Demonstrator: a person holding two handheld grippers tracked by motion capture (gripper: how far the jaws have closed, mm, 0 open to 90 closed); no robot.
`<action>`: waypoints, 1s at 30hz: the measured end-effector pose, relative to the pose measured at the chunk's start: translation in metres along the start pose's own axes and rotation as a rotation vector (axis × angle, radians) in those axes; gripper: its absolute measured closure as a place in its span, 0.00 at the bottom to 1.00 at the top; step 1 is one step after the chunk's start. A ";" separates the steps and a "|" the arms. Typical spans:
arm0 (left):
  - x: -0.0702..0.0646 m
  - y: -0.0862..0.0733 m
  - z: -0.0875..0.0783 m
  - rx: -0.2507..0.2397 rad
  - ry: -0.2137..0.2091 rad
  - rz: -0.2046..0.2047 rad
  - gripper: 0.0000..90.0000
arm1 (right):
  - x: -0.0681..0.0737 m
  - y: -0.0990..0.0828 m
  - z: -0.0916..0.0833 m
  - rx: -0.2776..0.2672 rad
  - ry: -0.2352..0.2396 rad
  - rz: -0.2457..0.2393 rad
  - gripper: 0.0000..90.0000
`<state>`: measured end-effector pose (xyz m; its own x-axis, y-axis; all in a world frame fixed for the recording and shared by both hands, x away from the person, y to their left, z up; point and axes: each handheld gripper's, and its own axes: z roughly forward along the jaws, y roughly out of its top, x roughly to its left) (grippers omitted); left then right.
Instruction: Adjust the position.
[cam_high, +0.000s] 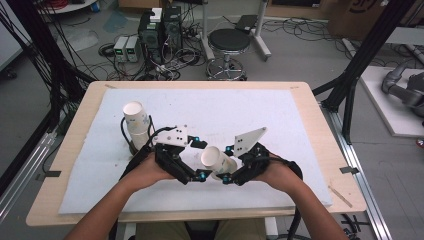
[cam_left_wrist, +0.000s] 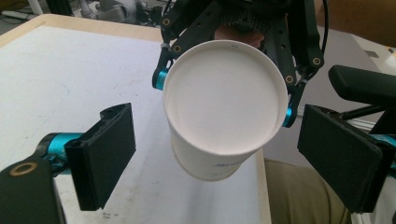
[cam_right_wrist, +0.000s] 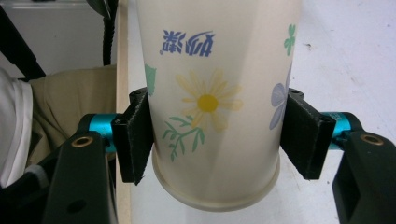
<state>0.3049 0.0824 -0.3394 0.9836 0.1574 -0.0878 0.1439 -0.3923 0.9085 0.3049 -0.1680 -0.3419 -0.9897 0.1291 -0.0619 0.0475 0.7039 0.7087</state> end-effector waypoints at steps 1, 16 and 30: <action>0.000 0.001 0.000 0.007 0.000 0.001 0.13 | 0.000 0.001 0.000 0.009 0.001 -0.008 0.37; 0.001 0.002 0.006 0.073 -0.018 0.010 0.17 | 0.002 0.018 0.010 0.158 0.013 -0.049 0.37; 0.003 0.000 0.011 0.142 -0.054 0.016 0.34 | 0.007 0.023 0.017 0.235 0.024 -0.079 0.37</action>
<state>0.3088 0.0732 -0.3438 0.9897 0.1027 -0.0996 0.1388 -0.5195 0.8431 0.3016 -0.1387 -0.3383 -0.9944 0.0529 -0.0920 -0.0026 0.8544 0.5196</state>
